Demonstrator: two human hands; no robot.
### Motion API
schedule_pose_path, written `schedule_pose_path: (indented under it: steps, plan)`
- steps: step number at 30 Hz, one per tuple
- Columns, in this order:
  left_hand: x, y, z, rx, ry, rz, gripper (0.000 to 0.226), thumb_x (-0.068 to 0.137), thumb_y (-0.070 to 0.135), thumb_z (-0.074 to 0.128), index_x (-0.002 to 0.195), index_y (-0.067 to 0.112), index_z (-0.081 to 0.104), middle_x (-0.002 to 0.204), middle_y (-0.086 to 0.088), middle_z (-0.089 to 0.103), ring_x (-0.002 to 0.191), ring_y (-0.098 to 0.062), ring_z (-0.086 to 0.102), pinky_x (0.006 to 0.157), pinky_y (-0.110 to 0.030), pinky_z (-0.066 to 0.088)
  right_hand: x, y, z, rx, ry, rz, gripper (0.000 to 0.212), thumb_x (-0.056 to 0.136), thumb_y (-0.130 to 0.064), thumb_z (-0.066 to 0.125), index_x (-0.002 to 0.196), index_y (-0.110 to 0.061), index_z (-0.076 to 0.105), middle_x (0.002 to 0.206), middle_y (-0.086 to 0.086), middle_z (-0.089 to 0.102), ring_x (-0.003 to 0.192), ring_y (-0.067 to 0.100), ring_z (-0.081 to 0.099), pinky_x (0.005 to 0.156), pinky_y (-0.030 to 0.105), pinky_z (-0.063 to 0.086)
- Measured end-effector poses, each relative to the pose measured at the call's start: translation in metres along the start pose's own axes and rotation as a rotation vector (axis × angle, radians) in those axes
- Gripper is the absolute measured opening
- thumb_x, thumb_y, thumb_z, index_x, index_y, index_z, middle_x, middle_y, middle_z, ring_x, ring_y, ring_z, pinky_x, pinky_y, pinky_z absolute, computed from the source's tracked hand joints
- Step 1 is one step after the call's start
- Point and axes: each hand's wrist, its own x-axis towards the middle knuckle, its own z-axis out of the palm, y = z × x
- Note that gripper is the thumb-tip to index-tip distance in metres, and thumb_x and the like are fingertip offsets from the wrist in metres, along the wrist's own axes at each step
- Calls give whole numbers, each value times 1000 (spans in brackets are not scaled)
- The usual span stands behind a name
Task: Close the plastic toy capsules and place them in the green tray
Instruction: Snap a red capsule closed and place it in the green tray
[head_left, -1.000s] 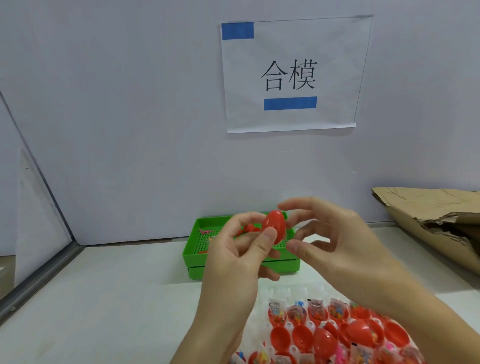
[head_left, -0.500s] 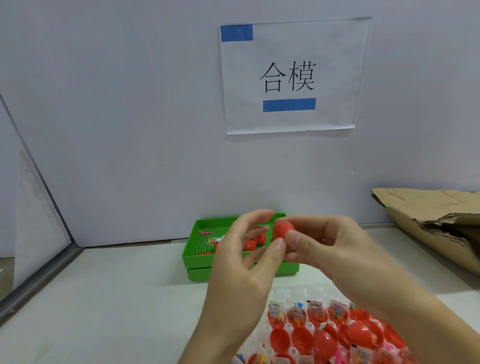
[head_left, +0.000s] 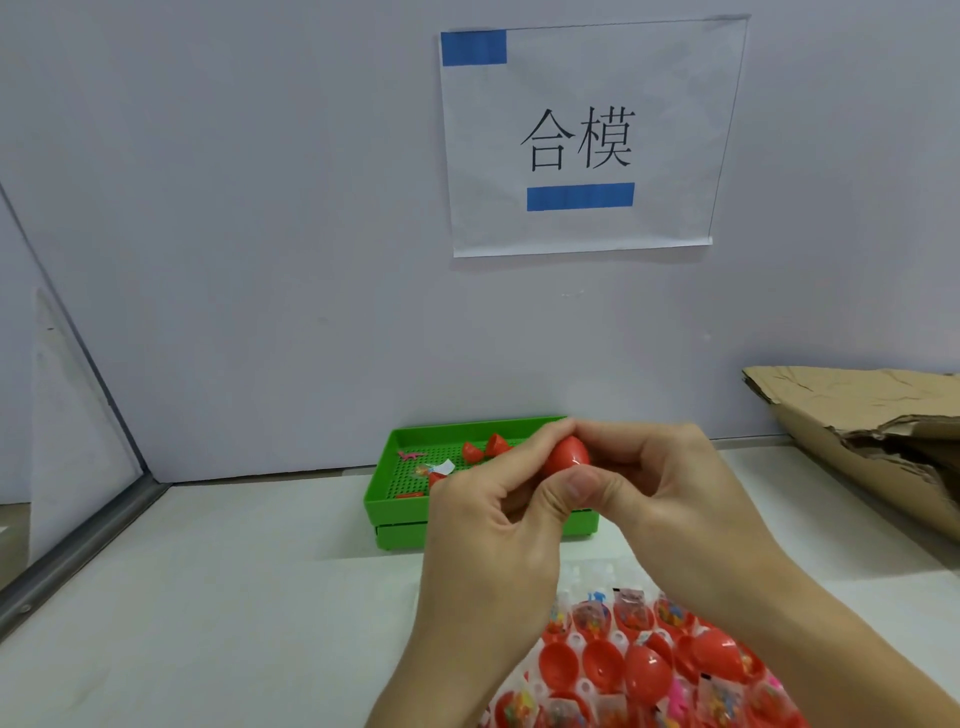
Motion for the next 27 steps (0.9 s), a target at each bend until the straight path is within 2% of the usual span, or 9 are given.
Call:
schedule_pose_path:
  steps: [5, 6, 8, 10, 13, 16, 19, 23, 27]
  plan:
    - [1, -2, -6, -54, -53, -33, 44, 78, 31, 71, 121, 23, 68, 108, 17, 74, 104, -1, 68, 84, -13, 53, 3, 1, -9, 111, -54, 46, 22, 89, -2, 66, 100, -17, 78, 96, 0, 79, 96, 13, 74, 85, 21, 56]
    - [1, -1, -10, -89, -104, -42, 47, 77, 28, 73, 123, 26, 66, 112, 17, 72, 107, -1, 67, 85, -13, 53, 4, 1, -12, 203, -73, 80, 19, 87, -9, 69, 102, -15, 78, 99, 5, 78, 98, 17, 74, 85, 22, 56]
    - [2, 0, -16, -87, -159, -22, 55, 74, 24, 77, 126, 35, 64, 125, 18, 66, 117, -1, 62, 89, -18, 54, 5, 1, -17, 415, -157, 165, 29, 81, -21, 72, 108, -10, 76, 105, 15, 76, 99, 25, 73, 85, 28, 56]
    - [4, 1, -18, 61, -110, 79, 50, 77, 22, 80, 121, 40, 67, 129, 21, 63, 122, 1, 57, 93, -23, 54, 5, 1, -19, 531, -262, 207, 36, 81, -24, 68, 111, -5, 74, 111, 21, 73, 104, 30, 70, 87, 31, 57]
    - [5, 3, -17, 224, -44, 193, 39, 78, 17, 72, 114, 31, 71, 114, 22, 70, 109, 1, 65, 92, -26, 55, 5, 2, -15, 614, -354, 238, 34, 90, -23, 61, 111, 1, 72, 111, 21, 72, 108, 32, 68, 98, 41, 54]
    - [5, 3, -16, 338, -3, 295, 33, 81, 14, 70, 113, 21, 73, 110, 20, 70, 95, 4, 67, 83, -21, 55, 5, 1, -9, 713, -344, 232, 31, 91, -22, 59, 104, 2, 75, 100, 16, 74, 99, 25, 71, 91, 36, 56]
    - [4, 5, -11, 424, 11, 378, 26, 84, 11, 67, 106, 24, 67, 102, 13, 68, 84, 1, 65, 73, -21, 54, 3, 2, -2, 686, -259, 221, 31, 86, -24, 60, 94, -1, 78, 90, 13, 76, 92, 26, 74, 85, 34, 58]
    - [5, 7, -12, 432, -6, 412, 15, 88, 21, 62, 102, 26, 63, 94, 9, 67, 77, -3, 64, 67, -24, 53, 4, 1, -1, 666, -227, 261, 31, 82, -27, 62, 88, -1, 78, 79, 12, 74, 83, 25, 74, 79, 34, 59]
    - [5, 3, -13, 502, -21, 489, 25, 85, 1, 66, 104, 17, 62, 95, 7, 65, 81, -5, 64, 71, -20, 52, 4, -1, -3, 677, -238, 267, 27, 87, -18, 57, 86, -1, 78, 80, 13, 73, 80, 24, 73, 78, 33, 59]
